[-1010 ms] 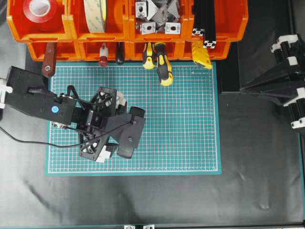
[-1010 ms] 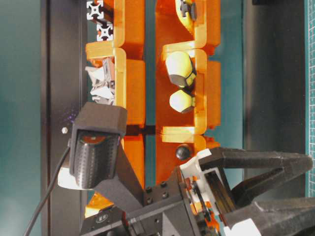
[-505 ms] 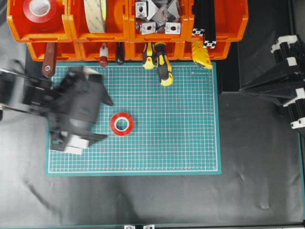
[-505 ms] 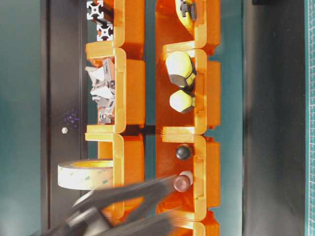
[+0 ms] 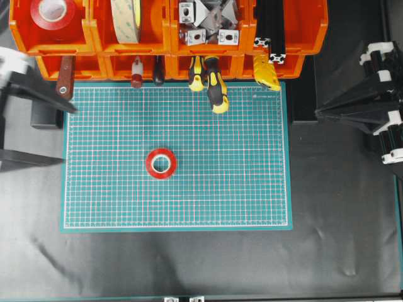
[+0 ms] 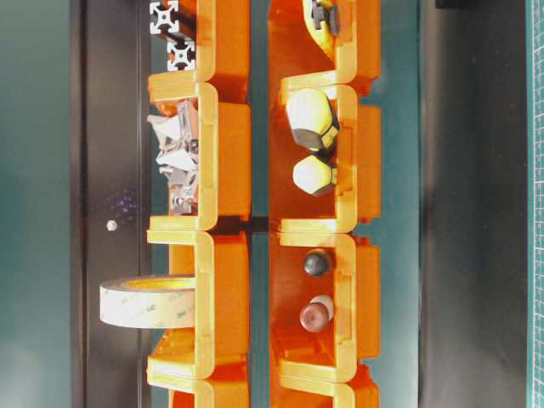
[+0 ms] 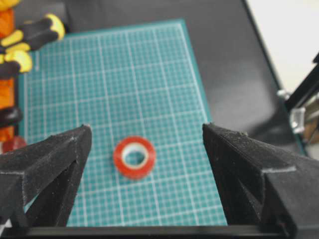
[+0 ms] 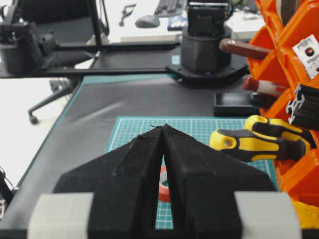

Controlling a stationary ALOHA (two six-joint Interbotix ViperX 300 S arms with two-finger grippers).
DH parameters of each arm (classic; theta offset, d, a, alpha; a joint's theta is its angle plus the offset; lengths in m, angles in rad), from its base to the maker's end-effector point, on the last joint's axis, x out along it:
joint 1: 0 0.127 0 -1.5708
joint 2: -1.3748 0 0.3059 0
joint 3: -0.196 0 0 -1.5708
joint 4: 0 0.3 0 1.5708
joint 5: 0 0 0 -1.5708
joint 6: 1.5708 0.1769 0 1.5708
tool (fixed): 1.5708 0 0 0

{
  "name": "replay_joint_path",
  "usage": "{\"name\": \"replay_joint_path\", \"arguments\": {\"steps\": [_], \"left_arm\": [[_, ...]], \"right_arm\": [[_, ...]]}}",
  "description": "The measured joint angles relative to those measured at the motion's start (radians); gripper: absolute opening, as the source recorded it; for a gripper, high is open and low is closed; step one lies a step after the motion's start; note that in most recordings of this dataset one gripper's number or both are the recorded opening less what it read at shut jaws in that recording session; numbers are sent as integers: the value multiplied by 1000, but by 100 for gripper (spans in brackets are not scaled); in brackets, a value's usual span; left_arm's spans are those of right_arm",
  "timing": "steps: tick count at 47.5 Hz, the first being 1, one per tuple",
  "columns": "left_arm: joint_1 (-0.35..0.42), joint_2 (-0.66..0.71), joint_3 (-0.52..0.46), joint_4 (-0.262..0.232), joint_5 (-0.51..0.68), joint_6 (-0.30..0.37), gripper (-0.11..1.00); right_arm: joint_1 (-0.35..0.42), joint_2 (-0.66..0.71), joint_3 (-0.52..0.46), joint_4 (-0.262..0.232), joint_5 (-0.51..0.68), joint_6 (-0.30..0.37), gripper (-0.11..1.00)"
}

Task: Pick vinyl tape from container rack with left arm.

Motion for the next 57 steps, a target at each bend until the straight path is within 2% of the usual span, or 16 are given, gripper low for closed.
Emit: {"name": "replay_joint_path", "arguments": {"steps": [11, 26, 32, 42, 57], "left_arm": [[0, -183, 63, 0, -34, -2, 86], [34, -342, 144, 0, -51, -25, 86], [46, -362, 181, 0, -92, -41, 86], [55, -370, 232, 0, -232, -44, 86], [57, -370, 261, 0, -290, -60, 86]], "right_arm": [[0, -9, 2, 0, 3, -3, 1], [0, -41, 2, -2, 5, -2, 1], [2, -44, 0, -2, 3, -3, 1], [0, -44, 2, 0, 3, -3, 1], [2, -54, 2, -2, 2, -3, 1]]}}
